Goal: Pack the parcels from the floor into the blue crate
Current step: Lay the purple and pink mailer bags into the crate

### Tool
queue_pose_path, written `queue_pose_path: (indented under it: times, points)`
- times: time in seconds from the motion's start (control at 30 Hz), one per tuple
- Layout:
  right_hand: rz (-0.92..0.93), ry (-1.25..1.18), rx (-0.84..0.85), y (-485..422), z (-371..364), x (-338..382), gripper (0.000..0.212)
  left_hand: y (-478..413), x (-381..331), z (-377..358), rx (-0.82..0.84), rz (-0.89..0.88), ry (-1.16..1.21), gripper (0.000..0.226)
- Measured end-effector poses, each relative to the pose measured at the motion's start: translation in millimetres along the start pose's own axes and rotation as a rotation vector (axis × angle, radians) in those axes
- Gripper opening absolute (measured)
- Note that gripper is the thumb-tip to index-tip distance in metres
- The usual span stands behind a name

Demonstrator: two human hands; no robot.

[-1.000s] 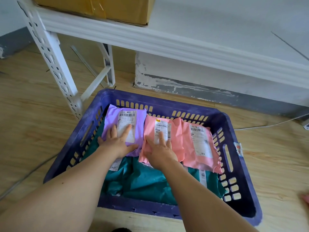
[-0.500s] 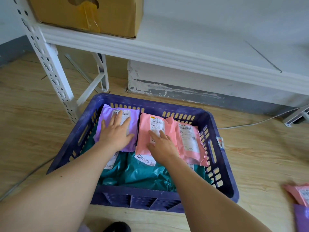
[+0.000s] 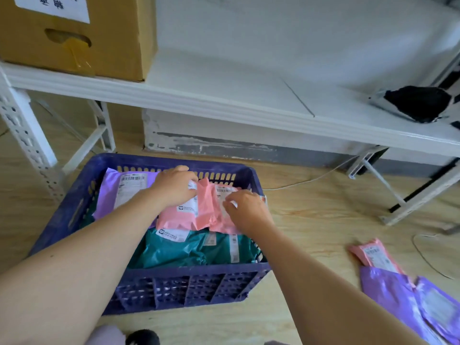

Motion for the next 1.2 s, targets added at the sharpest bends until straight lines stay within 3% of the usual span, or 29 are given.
queue_pose_path:
  times: [0.37, 0.53, 0.77, 0.93, 1.2]
  points:
    - [-0.178, 0.085, -0.158, 80, 69, -76, 0.034, 36, -164, -17, 0.01, -0.456, -0.061, 0.046]
    - [-0.259, 0.101, -0.146, 116, 83, -99, 0.034, 58, -225, -30, -0.005, -0.609, -0.147, 0.048]
    - [-0.521, 0.065, -0.278, 170, 102, -148, 0.025, 70, -297, -58, 0.048, -0.689, -0.128, 0.056]
    - [-0.674, 0.065, -0.275, 216, 105, -183, 0.028, 79, -335, -78, 0.125, -0.718, -0.118, 0.055]
    - [-0.824, -0.001, -0.29, 272, 110, -240, 0.026, 93, -381, -91, 0.098, -0.844, -0.163, 0.052]
Point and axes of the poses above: each hand's wrist, its own y-axis away from the middle knuckle, its own z-axis out of the back of the hand, x = y × z, the point moved 4 cm from there along -y, towards the middle knuckle, and after that the axes turned 7 degrees about z, right-handed, at the moved point
